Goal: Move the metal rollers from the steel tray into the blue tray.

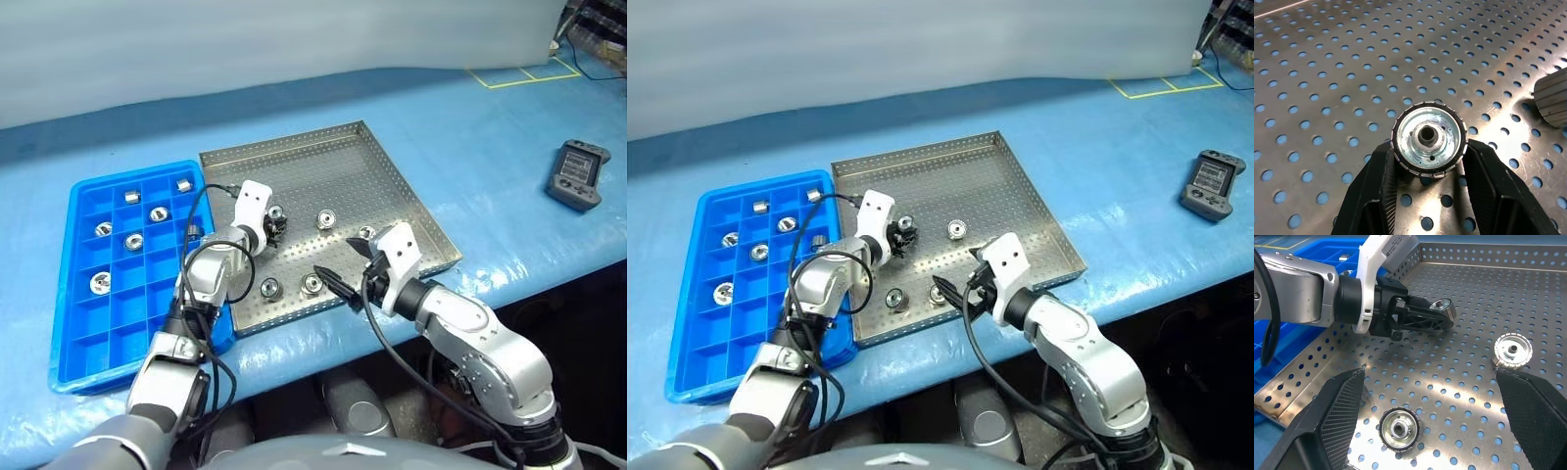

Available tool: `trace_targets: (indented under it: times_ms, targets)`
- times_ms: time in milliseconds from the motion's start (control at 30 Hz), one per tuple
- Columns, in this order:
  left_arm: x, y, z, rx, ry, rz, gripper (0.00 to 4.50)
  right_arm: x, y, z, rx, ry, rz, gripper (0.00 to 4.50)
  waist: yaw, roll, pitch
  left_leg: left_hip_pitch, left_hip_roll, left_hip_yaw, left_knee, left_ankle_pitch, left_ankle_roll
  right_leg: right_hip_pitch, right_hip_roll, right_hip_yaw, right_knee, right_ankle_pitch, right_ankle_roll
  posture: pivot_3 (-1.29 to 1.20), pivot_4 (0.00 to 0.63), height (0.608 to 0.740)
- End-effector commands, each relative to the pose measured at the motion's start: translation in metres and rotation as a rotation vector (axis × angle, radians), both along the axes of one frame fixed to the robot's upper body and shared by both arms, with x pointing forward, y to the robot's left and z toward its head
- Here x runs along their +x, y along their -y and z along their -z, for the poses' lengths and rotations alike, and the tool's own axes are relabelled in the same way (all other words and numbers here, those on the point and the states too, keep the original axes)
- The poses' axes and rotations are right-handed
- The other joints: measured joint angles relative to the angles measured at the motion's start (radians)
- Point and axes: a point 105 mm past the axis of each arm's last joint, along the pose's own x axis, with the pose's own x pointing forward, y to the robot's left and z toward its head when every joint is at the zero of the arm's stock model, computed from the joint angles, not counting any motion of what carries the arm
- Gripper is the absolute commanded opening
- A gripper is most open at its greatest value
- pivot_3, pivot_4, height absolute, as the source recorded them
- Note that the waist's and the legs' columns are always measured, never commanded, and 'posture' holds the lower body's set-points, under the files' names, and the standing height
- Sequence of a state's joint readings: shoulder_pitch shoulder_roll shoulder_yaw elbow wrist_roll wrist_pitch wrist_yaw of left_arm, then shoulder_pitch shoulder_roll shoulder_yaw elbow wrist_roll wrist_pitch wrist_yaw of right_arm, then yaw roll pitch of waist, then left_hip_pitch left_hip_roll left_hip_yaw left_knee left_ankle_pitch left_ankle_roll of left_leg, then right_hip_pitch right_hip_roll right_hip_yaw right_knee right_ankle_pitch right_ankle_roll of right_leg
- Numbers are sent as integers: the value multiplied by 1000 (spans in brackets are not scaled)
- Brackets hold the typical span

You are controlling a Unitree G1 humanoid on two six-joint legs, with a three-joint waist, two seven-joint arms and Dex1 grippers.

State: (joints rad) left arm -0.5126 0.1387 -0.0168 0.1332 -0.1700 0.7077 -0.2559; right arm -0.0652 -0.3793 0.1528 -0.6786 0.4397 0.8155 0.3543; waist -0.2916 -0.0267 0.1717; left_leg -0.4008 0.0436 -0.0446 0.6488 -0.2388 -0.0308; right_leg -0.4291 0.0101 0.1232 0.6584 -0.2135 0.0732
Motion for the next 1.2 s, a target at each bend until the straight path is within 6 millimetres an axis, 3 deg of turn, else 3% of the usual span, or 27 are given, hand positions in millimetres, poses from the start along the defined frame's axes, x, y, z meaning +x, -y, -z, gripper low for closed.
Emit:
trace_targets:
  times_ms: [33,200,333,500,667,867,1200]
  targets:
    - [1,-14,-55,-103,208,-81,1687,-2,-8,-10,12,36,-52,4500,6,0,0,0,0,0,0,0,0,0,0,0,0,0,0,-218,150,740]
    - [-18,-46,-96,-168,364,-198,1687,0,-21,-15,11,51,-129,4500,16,0,0,0,0,0,0,0,0,0,0,0,0,0,0,-161,150,740]
    - [-39,-74,-108,-115,427,-281,1686,3,-33,-19,11,63,-201,4500,42,0,0,1,0,0,0,0,0,0,0,0,0,0,0,-88,150,740]
    - [-78,-111,-109,15,461,-396,1686,4,-56,-21,13,73,-331,4500,94,0,0,1,0,-1,0,0,0,0,1,-1,1,0,0,11,150,740]
    - [-112,-127,-99,75,436,-454,1686,2,-74,-19,6,79,-445,4500,179,-1,0,0,0,-2,0,0,0,0,0,-2,0,0,-1,108,150,740]
    - [-152,-142,-68,133,316,-580,1686,-1,-93,-20,12,86,-563,4500,250,-1,0,0,0,-1,2,0,0,1,-1,-2,-1,-3,-5,167,150,740]
    - [-176,-145,-29,96,160,-658,1686,-9,-107,-16,24,74,-646,4500,283,-1,0,1,1,-1,3,0,0,1,-1,-3,0,-5,-10,174,150,740]
